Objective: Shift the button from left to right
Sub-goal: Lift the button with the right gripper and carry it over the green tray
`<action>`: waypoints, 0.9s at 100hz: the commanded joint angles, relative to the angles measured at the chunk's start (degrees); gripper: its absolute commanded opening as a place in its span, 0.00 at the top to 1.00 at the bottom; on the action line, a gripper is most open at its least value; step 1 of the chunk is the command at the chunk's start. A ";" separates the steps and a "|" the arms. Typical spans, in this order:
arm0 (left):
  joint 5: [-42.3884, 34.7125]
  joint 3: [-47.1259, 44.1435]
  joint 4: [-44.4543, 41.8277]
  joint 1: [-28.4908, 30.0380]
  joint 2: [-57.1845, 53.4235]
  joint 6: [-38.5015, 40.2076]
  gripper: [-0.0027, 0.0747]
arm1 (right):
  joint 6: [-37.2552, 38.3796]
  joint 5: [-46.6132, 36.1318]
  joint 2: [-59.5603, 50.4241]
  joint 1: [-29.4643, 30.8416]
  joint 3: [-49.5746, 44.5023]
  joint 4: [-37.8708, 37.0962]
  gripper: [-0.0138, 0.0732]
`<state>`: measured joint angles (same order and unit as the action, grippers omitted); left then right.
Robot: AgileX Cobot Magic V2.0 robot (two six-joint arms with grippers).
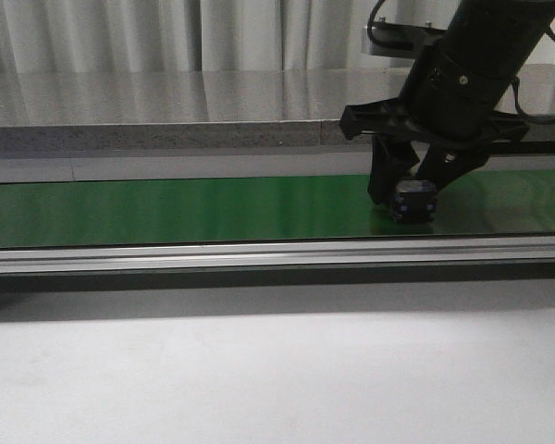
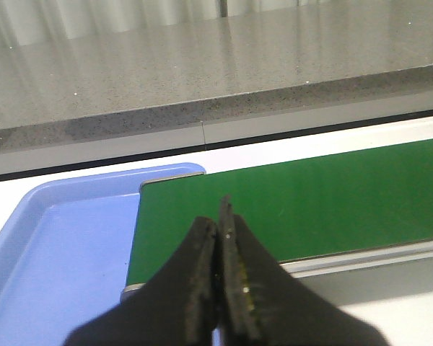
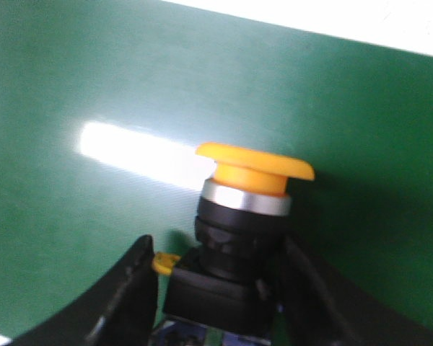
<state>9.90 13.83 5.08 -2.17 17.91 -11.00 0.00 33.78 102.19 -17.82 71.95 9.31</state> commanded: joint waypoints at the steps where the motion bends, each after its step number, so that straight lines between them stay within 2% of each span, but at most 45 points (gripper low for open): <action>1: -4.45 1.68 0.16 -0.34 0.39 0.09 0.99 | 0.00 -1.92 -5.43 0.44 2.03 -1.40 0.64; 19: -4.45 1.68 0.16 -0.34 0.39 0.09 0.99 | 0.00 3.14 -10.14 4.64 5.67 -6.46 0.64; 44: -4.45 1.68 0.16 -0.34 0.39 0.09 0.99 | 0.00 9.35 -12.41 17.54 10.75 -13.41 0.64; 73: -4.45 1.68 0.16 -0.34 0.39 0.09 0.99 | -1.69 9.01 -12.41 33.77 10.75 -14.00 0.64; 90: -4.45 1.68 0.16 -0.34 0.39 0.09 0.99 | -2.16 7.54 -11.55 40.97 10.52 -14.00 0.64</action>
<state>9.90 13.83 5.08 -2.17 17.91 -11.00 -0.91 44.96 92.58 20.26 80.62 -3.94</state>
